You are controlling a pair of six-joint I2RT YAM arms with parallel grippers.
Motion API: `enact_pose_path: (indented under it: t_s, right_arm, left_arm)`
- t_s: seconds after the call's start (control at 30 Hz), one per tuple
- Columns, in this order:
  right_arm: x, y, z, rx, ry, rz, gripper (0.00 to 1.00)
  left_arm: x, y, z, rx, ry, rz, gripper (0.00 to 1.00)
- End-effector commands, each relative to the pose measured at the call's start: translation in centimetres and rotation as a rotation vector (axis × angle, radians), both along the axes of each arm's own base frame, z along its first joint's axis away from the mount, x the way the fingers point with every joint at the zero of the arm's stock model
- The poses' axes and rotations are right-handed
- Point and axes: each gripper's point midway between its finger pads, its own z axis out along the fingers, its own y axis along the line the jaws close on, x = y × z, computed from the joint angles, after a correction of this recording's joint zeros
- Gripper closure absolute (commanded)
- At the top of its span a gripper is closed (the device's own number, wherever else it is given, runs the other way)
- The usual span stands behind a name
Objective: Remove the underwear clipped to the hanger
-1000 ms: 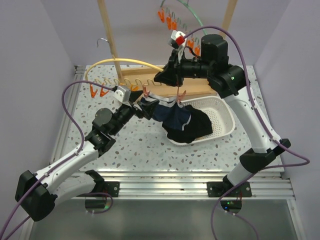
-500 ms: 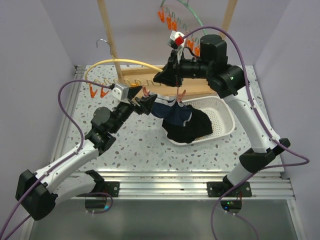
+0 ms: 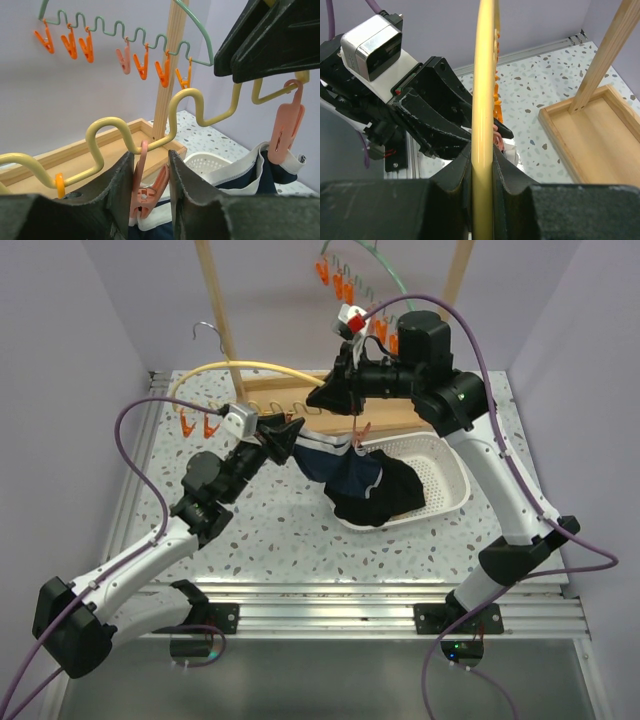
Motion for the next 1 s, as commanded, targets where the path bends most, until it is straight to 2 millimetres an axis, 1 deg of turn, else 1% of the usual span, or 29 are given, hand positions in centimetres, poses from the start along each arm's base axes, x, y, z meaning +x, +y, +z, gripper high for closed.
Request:
enact_pose_path:
  t_s: [0.0, 0.03, 0.07, 0.13, 0.17, 0.27, 0.3, 0.33, 0.37, 0.4, 0.43, 0.47, 0.5, 0.57, 0.6, 0.67, 0.7, 0.83, 0.9, 0.93, 0.97]
  right_arm:
    - [-1.2, 0.0, 3.4, 0.075, -0.099, 0.038, 1.0]
    - [-1.1, 0.0, 3.4, 0.076, -0.096, 0.037, 1.0]
    - [-1.2, 0.1, 3.5, 0.077, -0.097, 0.04, 1.0]
    - [-1.2, 0.2, 3.5, 0.078, -0.094, 0.043, 1.0]
    - [-1.0, 0.3, 3.3, 0.077, -0.09, 0.043, 1.0]
    - [-1.0, 0.4, 3.4, 0.078, -0.089, 0.044, 1.0]
    - [-1.0, 0.5, 3.3, 0.077, -0.088, 0.047, 1.0]
    - [-1.0, 0.6, 3.3, 0.077, -0.087, 0.045, 1.0]
    - [-0.9, 0.6, 3.4, 0.078, -0.088, 0.042, 1.0]
    - [-0.7, 0.8, 3.2, 0.075, -0.085, 0.041, 1.0]
    - [-0.6, 0.7, 3.3, 0.075, -0.09, 0.034, 1.0]
    - [-0.5, 0.8, 3.4, 0.076, -0.092, 0.032, 1.0]
    - [-0.3, 1.0, 3.1, 0.072, -0.089, 0.032, 1.0]
    - [-0.1, 1.2, 3.0, 0.067, -0.092, 0.027, 1.0]
    - [-0.1, 1.3, 2.9, 0.065, -0.091, 0.026, 1.0]
    - [0.1, 1.7, 2.6, 0.057, -0.092, 0.022, 1.0]
    - [0.2, 1.8, 2.7, 0.057, -0.094, 0.018, 1.0]
    - [0.8, 2.7, 2.2, 0.036, -0.102, -0.017, 1.0]
    - [0.9, 3.3, 2.0, 0.025, -0.107, -0.041, 1.0]
    - [0.9, 3.6, 1.9, 0.023, -0.109, -0.047, 1.0]
    - [0.6, 4.3, 1.6, 0.017, -0.106, -0.042, 1.0]
  left_arm:
    - [0.1, 0.6, 3.3, -0.04, -0.076, 0.026, 0.68]
    - [0.2, 0.7, 3.1, -0.038, -0.072, 0.029, 0.73]
    - [0.2, 0.7, 3.1, -0.035, -0.071, 0.033, 0.81]
    - [0.1, 0.9, 2.9, -0.032, -0.069, 0.037, 0.89]
    - [0.1, 1.0, 2.9, -0.033, -0.066, 0.041, 0.99]
    - [-0.2, 1.4, 2.8, -0.029, -0.067, 0.05, 1.0]
    - [-0.3, 1.5, 2.8, -0.029, -0.063, 0.049, 0.92]
    - [-0.6, 1.6, 2.8, -0.033, -0.062, 0.048, 0.61]
    - [-0.7, 1.7, 2.7, -0.033, -0.059, 0.046, 0.47]
    - [-1.1, 2.0, 3.0, -0.042, -0.061, 0.043, 0.39]
    - [-1.2, 2.0, 2.7, -0.037, -0.054, 0.042, 0.34]
    - [-1.5, 2.1, 2.4, -0.035, -0.046, 0.036, 0.26]
    - [-2.1, 2.4, 2.9, -0.053, -0.052, 0.029, 0.23]
    - [-2.7, 2.5, 1.9, -0.043, -0.029, 0.015, 0.2]
    - [-3.4, 2.9, 2.4, -0.061, -0.034, 0.008, 0.19]
    - [-3.8, 3.1, 1.2, -0.051, -0.004, 0.0, 0.18]
    - [-4.5, 3.5, 1.1, -0.06, 0.0, -0.006, 0.17]
    - [-5.8, 4.2, -0.4, -0.052, 0.039, -0.017, 0.13]
    - [-6.3, 4.5, -0.6, -0.063, 0.044, -0.021, 0.13]
    - [-6.7, 4.2, -1.1, -0.052, 0.05, -0.044, 0.12]
    - [-6.8, 4.1, -1.4, -0.047, 0.057, -0.054, 0.12]
